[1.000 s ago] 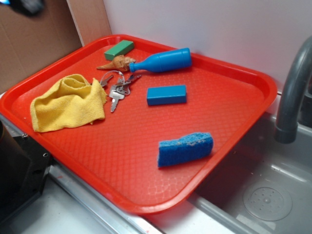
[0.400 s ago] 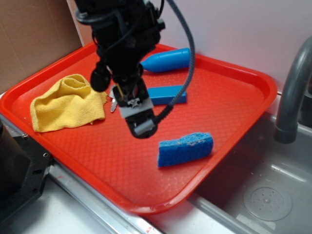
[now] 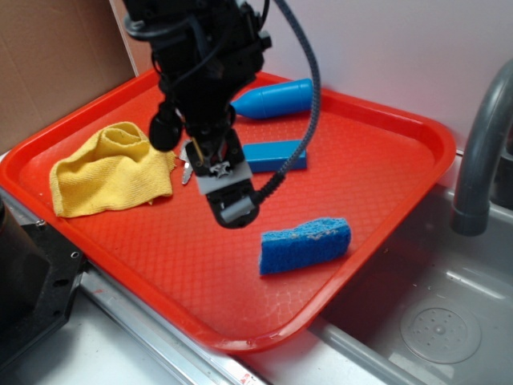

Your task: Grab the blue sponge.

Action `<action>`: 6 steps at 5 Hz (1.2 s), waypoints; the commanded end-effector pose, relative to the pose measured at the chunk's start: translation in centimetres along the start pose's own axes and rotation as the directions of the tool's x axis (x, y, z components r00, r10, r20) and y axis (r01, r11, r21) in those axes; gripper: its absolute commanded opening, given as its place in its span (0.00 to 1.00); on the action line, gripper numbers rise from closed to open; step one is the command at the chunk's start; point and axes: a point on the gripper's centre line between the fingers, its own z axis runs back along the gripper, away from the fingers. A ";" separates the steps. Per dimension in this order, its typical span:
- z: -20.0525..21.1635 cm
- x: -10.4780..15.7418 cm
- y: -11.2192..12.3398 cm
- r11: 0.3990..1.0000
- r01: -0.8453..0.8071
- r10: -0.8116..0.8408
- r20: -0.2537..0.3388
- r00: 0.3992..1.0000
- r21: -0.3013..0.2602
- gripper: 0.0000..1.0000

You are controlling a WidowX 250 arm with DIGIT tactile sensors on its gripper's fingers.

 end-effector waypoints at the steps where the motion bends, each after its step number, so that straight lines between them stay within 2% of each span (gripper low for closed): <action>1: -4.2 1.4 -0.4 0.997 0.029 -0.030 -0.020 0.999 -0.068 1.00; 2: -6.8 1.4 0.0 0.996 0.030 -0.036 -0.070 0.997 -0.083 1.00; 4: -10.5 -0.1 -1.9 0.988 0.073 -0.086 -0.094 0.992 -0.133 1.00; 5: -8.9 -0.8 -1.9 0.991 0.077 -0.083 -0.055 0.995 -0.109 0.00; 6: -7.8 1.4 -0.8 0.995 0.044 -0.050 -0.059 0.997 -0.094 0.00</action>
